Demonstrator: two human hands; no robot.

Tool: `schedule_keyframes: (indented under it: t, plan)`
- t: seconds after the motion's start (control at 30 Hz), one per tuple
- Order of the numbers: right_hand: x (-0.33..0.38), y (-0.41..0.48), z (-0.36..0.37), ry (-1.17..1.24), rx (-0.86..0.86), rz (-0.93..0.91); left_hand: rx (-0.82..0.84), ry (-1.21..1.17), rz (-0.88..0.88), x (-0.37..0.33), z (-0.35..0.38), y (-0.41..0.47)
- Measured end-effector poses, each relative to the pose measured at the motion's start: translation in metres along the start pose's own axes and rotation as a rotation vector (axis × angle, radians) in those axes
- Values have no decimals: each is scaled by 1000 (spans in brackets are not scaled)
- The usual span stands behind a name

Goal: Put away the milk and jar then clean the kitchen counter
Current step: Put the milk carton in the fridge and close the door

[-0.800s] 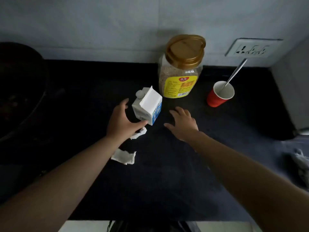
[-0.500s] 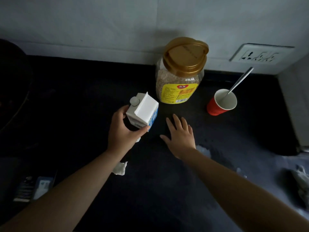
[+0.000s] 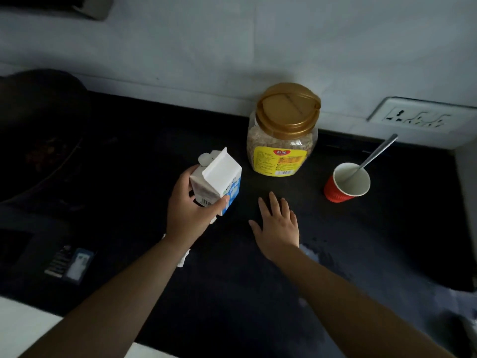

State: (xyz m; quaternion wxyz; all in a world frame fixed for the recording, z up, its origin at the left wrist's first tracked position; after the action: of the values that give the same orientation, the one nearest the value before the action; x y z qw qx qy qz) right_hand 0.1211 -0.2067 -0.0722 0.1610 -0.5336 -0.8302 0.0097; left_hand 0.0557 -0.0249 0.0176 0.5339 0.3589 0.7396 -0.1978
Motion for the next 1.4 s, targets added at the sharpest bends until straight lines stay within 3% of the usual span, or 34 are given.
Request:
schedule_keyframes:
  t: [0.1, 0.33, 0.53, 0.9, 1.13, 1.4]
  plan:
    - [1, -3, -18, 97, 37, -23, -41, -7, -17, -14, -16, -14]
    - [8, -82, -56, 423, -59, -200, -199, -71, -88, -33, -61, -88]
    - [23, -172, -43, 555, 75, -268, -332, -92, -154, -25, -108, -193]
    - [165, -341, 1, 314, 344, -874, -754, 44, -412, 21, -262, -476]
    - [283, -543, 77, 306, 699, -1163, -998, 38, -594, 46, -368, -702]
    - [364, -727, 136, 124, 976, -1586, -1616, 5, -778, 45, -393, -917]
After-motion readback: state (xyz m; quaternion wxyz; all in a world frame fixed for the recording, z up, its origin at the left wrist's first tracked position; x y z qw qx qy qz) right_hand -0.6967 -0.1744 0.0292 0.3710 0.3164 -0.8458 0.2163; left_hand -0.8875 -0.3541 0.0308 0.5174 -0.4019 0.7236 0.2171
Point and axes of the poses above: each hand's wrist, its own y-axis towards the middle knuckle, its own z-axis out of the palm, x = y × z, the point moved 6 cm from there along y, towards the middle knuckle, and after that the axes turned 9 degrees about -x, right-handed, at the moved point
